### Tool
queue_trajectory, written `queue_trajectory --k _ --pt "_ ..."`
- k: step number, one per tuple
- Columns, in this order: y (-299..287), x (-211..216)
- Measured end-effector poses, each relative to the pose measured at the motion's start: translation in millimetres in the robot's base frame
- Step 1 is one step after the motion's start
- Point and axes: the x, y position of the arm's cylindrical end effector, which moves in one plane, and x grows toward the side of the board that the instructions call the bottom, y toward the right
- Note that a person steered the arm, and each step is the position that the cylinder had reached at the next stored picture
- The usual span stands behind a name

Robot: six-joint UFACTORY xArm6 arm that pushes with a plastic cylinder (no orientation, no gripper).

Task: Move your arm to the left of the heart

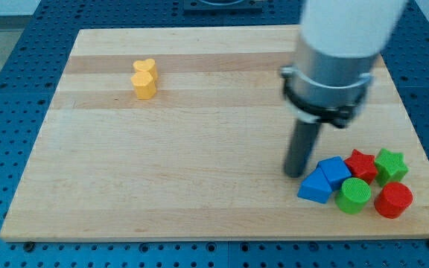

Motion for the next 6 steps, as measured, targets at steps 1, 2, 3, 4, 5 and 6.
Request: queue_trajectory --k 1,2,3,4,5,6 --pt "-84.1 -7.4" --pt "-129.4 -13.9" --pt "-194.3 -45.4" --pt "-206.0 -55.4" --pt "-210.2 -56.5" --pt "-255.4 -89.5"
